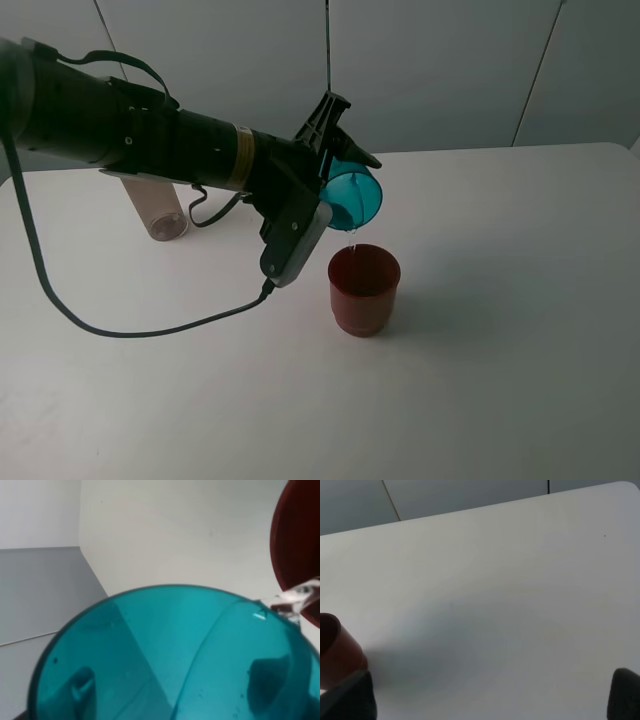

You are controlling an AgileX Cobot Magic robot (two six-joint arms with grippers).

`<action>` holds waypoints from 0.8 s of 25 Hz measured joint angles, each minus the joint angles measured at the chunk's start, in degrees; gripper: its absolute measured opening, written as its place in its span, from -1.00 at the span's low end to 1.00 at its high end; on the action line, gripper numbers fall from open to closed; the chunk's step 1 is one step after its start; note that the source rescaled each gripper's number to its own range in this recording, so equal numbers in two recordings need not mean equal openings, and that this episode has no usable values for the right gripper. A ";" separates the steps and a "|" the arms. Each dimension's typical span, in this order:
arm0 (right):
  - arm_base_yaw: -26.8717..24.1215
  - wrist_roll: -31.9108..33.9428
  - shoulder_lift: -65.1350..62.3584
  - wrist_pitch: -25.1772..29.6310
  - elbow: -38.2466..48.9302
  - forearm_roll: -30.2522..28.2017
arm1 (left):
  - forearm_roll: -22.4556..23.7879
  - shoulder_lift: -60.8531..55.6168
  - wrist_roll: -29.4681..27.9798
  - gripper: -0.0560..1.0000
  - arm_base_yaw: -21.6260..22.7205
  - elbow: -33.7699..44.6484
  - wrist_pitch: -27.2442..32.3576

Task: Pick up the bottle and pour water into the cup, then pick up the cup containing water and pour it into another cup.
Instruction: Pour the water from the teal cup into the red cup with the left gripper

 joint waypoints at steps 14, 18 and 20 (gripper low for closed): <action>0.00 0.00 0.00 0.00 0.00 0.00 | 0.00 0.00 4.22 -0.71 0.00 0.00 -1.72; 0.00 0.00 0.00 0.00 0.00 0.00 | 0.00 0.00 6.14 -0.71 0.00 0.00 -1.87; 0.00 0.00 0.00 0.00 0.00 0.00 | -0.24 0.00 7.02 -0.71 0.00 0.00 -1.87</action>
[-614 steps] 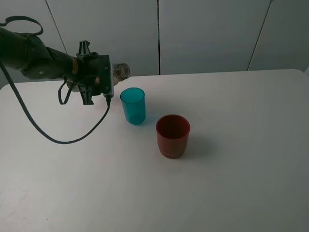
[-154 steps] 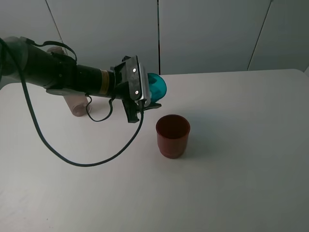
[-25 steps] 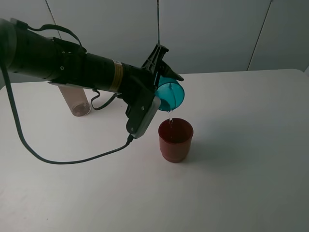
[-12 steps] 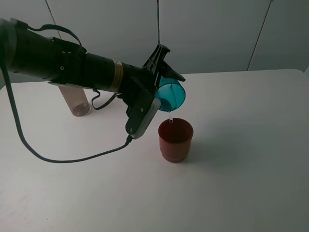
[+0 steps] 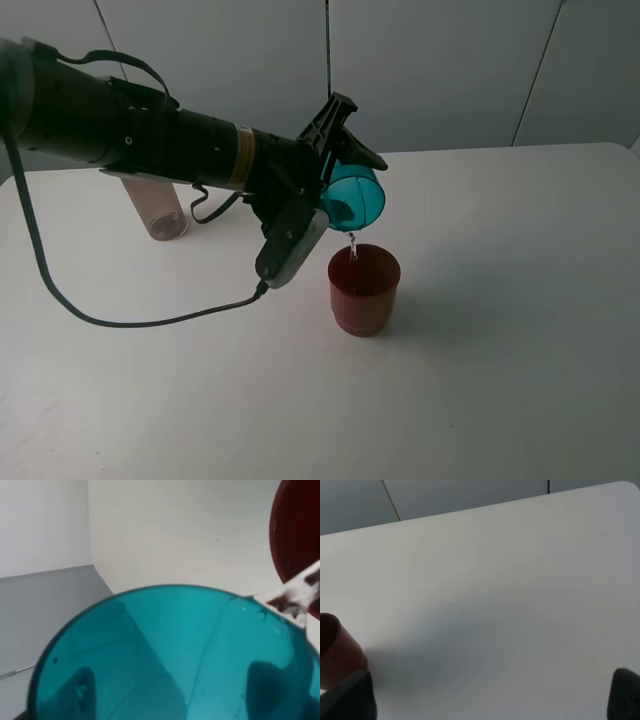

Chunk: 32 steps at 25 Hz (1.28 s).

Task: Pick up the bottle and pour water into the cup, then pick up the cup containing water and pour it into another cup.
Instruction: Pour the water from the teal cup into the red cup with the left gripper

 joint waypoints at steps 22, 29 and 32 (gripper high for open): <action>0.00 0.00 0.00 0.00 0.00 0.00 | -3.87 0.00 10.00 -0.71 0.00 0.00 -2.74; 0.00 0.00 0.00 0.00 0.00 0.00 | -4.26 0.00 13.81 -0.71 0.00 0.00 -2.74; 0.00 0.00 0.00 0.00 0.00 0.00 | -4.36 0.00 13.88 -0.71 0.00 0.00 -2.74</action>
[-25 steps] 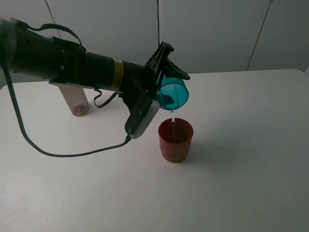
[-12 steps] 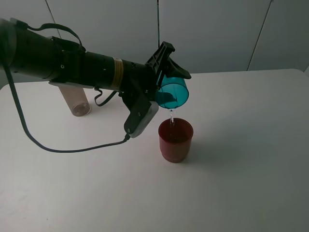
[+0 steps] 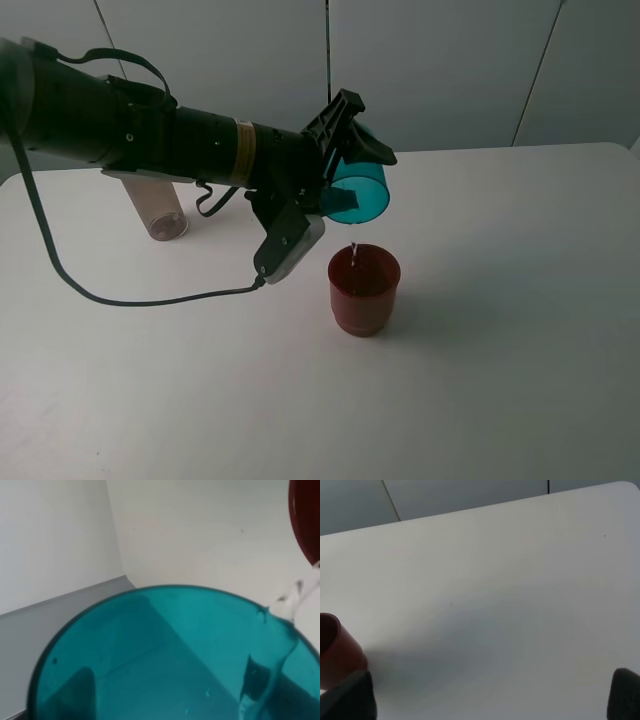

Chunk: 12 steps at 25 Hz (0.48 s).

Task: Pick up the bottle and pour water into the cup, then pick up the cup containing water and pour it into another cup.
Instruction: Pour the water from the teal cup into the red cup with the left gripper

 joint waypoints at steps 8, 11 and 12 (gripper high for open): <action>0.00 0.00 0.00 0.00 0.00 0.00 | -0.11 0.00 -0.92 -0.71 0.00 0.00 -0.22; 0.00 0.00 0.00 0.00 0.00 0.00 | -0.25 0.00 -1.14 -0.71 0.00 0.00 -0.22; 0.00 0.00 0.00 0.00 0.00 0.00 | -0.33 0.00 -1.27 -0.71 0.00 0.00 -0.22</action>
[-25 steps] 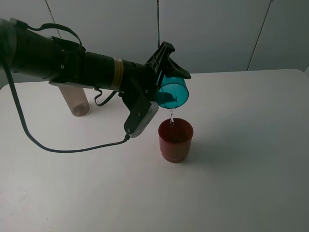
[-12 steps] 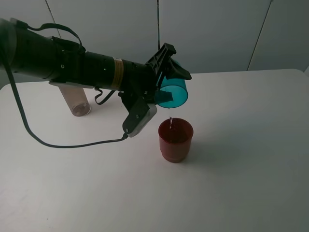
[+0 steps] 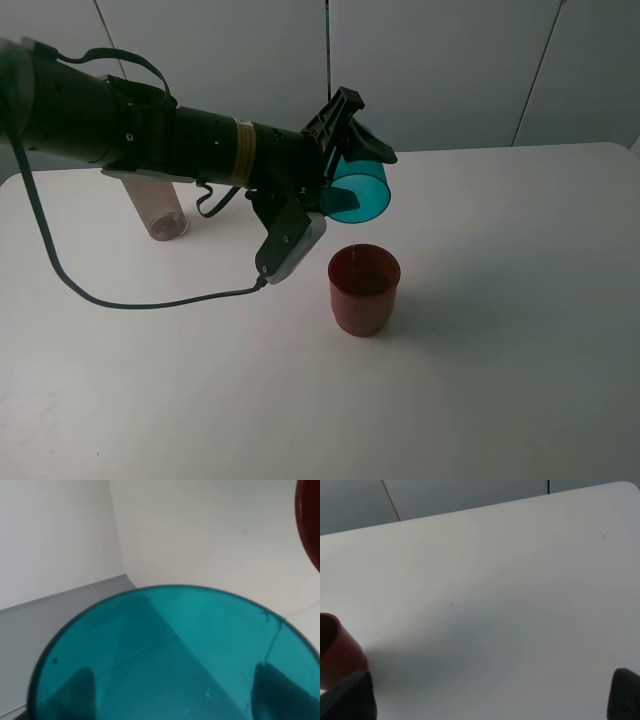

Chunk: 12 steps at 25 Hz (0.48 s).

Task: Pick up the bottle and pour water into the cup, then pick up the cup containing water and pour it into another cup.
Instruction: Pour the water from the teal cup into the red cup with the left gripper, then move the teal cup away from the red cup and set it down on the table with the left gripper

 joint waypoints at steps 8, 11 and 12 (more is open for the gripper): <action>0.00 0.00 0.00 0.00 0.00 0.00 | -0.04 0.00 -13.33 -0.71 0.00 0.00 0.00; 0.00 0.00 0.00 0.00 0.00 0.00 | -0.04 0.00 -24.72 -0.71 0.00 0.00 -0.36; 0.00 0.00 0.00 0.00 0.00 0.00 | -0.04 0.00 -29.53 -0.71 0.14 0.00 -0.77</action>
